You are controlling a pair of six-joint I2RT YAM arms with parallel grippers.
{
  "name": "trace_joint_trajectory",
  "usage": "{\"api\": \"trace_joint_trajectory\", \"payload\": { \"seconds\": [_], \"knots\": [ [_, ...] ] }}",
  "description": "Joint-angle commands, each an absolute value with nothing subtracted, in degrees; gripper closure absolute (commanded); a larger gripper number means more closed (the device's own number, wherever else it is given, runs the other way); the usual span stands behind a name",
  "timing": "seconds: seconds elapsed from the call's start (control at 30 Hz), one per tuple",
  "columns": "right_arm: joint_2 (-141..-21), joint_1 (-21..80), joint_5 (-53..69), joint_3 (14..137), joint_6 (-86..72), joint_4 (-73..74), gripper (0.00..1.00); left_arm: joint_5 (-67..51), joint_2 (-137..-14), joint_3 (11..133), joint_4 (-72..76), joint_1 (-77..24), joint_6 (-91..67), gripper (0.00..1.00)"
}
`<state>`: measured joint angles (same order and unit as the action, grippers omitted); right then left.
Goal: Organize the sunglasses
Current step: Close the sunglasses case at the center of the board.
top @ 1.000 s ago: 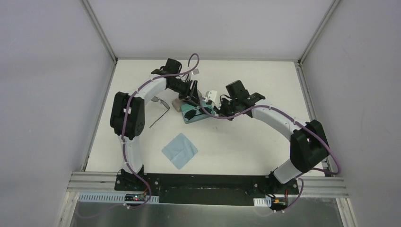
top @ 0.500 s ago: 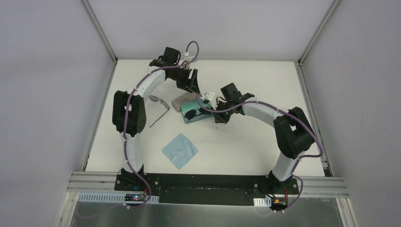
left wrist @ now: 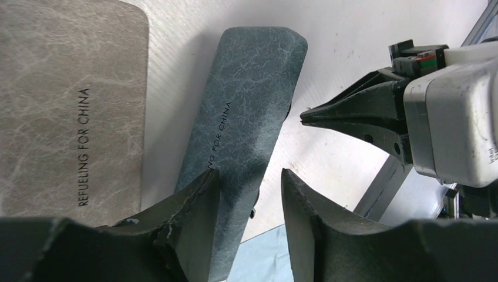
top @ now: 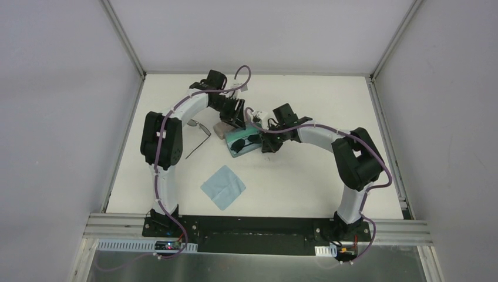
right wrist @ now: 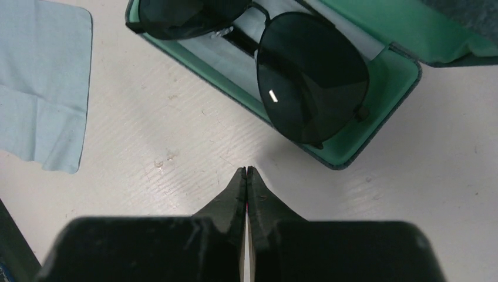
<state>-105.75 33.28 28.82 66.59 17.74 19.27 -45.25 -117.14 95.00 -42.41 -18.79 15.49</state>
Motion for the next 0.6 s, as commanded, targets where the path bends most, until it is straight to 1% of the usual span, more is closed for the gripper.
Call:
{"api": "trace_joint_trajectory", "payload": {
  "seconds": [0.0,0.2,0.3,0.4,0.53,0.57],
  "knots": [
    [-105.73,32.87,30.66,67.63,15.22,16.14,1.00,-45.71,-115.68,93.89,-42.36,-21.21,18.53,0.58],
    [-104.33,31.61,31.11,65.63,13.59,15.02,1.00,-40.81,-114.14,91.11,-41.62,-25.14,20.36,0.69],
    [-103.60,31.18,31.36,63.90,12.49,13.75,1.00,-37.32,-112.87,89.06,-40.27,-27.96,19.94,0.80],
    [-102.75,30.71,31.79,62.76,12.19,13.22,1.00,-33.47,-111.52,87.29,-39.15,-30.80,19.39,0.88],
    [-100.70,28.02,34.25,62.83,13.88,18.03,1.00,-28.41,-110.06,85.51,-37.22,-33.98,17.73,1.00],
    [-99.99,26.87,35.35,62.78,14.69,19.99,1.00,-26.88,-109.83,85.07,-36.87,-34.73,17.42,1.00]
  ]
}}
